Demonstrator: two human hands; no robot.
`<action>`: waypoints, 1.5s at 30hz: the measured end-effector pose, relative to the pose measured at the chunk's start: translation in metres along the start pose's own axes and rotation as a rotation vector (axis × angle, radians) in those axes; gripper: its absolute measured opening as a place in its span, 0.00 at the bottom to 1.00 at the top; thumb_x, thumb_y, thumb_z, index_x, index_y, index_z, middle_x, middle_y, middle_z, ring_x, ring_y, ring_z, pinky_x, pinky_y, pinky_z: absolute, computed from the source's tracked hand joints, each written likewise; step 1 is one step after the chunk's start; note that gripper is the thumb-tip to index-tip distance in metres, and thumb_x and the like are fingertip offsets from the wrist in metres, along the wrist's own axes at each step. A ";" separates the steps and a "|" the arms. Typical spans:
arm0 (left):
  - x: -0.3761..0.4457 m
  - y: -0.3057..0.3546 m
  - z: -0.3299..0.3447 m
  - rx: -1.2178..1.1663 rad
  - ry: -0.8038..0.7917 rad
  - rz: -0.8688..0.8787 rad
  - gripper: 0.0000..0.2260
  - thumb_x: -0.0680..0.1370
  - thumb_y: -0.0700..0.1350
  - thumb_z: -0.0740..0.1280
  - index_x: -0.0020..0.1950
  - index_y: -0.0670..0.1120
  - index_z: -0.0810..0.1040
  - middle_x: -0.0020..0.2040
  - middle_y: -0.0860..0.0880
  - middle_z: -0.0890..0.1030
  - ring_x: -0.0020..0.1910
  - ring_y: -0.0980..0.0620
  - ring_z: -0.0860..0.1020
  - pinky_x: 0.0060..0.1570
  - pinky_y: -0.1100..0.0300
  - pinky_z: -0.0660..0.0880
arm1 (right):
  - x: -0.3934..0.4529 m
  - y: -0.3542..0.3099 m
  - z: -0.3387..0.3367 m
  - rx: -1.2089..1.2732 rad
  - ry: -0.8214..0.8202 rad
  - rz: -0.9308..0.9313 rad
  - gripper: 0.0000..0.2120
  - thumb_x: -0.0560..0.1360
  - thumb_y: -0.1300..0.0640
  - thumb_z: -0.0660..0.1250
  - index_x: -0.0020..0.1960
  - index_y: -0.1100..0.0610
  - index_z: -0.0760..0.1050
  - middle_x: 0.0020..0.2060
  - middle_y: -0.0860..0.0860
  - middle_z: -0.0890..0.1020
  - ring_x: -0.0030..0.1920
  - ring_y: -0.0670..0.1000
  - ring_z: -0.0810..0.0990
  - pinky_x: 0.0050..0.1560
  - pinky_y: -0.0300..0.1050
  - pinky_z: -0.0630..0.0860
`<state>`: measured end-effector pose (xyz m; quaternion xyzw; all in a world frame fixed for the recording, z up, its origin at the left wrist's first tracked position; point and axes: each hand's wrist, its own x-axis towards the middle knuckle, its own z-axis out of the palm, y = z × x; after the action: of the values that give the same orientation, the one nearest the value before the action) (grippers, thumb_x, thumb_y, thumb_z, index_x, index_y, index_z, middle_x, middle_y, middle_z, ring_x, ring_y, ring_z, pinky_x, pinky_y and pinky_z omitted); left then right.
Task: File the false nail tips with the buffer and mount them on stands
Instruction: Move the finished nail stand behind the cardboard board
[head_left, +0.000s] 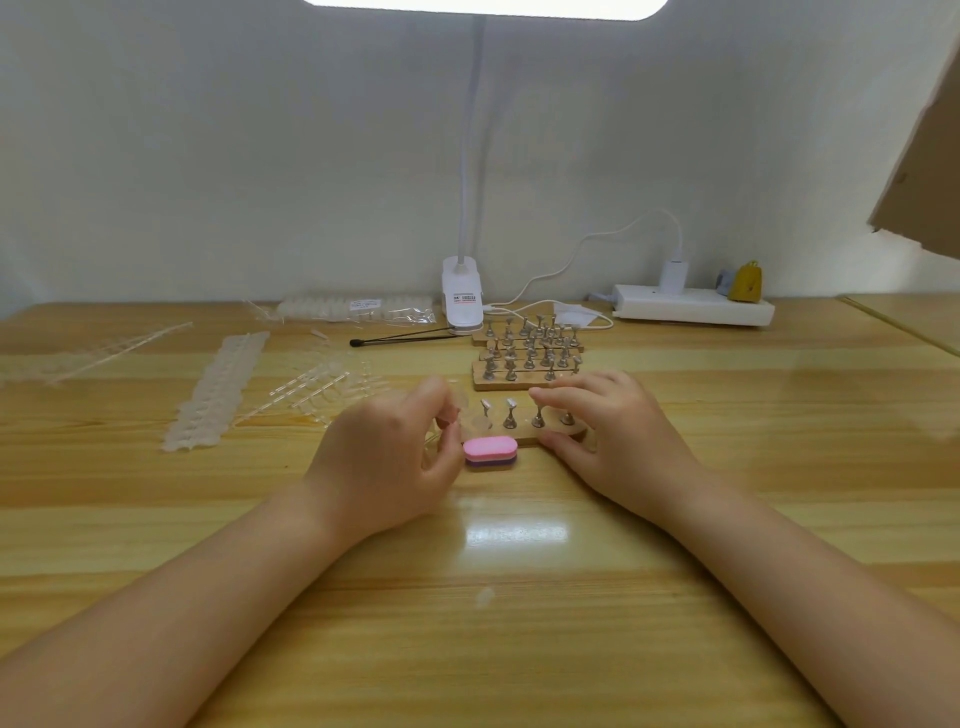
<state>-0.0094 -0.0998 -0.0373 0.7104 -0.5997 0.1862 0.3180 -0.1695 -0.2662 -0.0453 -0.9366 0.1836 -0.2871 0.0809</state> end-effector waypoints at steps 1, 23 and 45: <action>0.000 0.000 -0.001 0.011 0.021 0.033 0.13 0.74 0.50 0.58 0.44 0.43 0.77 0.38 0.49 0.83 0.25 0.53 0.70 0.27 0.53 0.74 | 0.000 0.000 0.000 0.003 0.003 0.001 0.19 0.73 0.52 0.72 0.63 0.50 0.78 0.59 0.48 0.80 0.62 0.54 0.73 0.64 0.51 0.68; 0.012 -0.027 0.005 -0.461 0.218 -0.574 0.04 0.78 0.44 0.62 0.45 0.50 0.75 0.44 0.56 0.82 0.45 0.57 0.78 0.42 0.59 0.72 | 0.006 0.009 -0.001 0.169 -0.067 0.165 0.32 0.68 0.48 0.76 0.68 0.50 0.69 0.53 0.45 0.77 0.57 0.49 0.74 0.59 0.45 0.72; 0.009 -0.018 0.006 -0.238 0.076 -0.516 0.03 0.78 0.46 0.64 0.48 0.49 0.77 0.45 0.55 0.79 0.44 0.55 0.77 0.43 0.54 0.75 | 0.014 0.007 -0.047 0.011 -0.116 0.134 0.32 0.62 0.43 0.78 0.62 0.53 0.75 0.44 0.45 0.80 0.37 0.40 0.73 0.40 0.36 0.69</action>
<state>0.0095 -0.1094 -0.0400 0.7898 -0.4040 0.0541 0.4583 -0.1877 -0.2803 -0.0010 -0.9369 0.2394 -0.2271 0.1156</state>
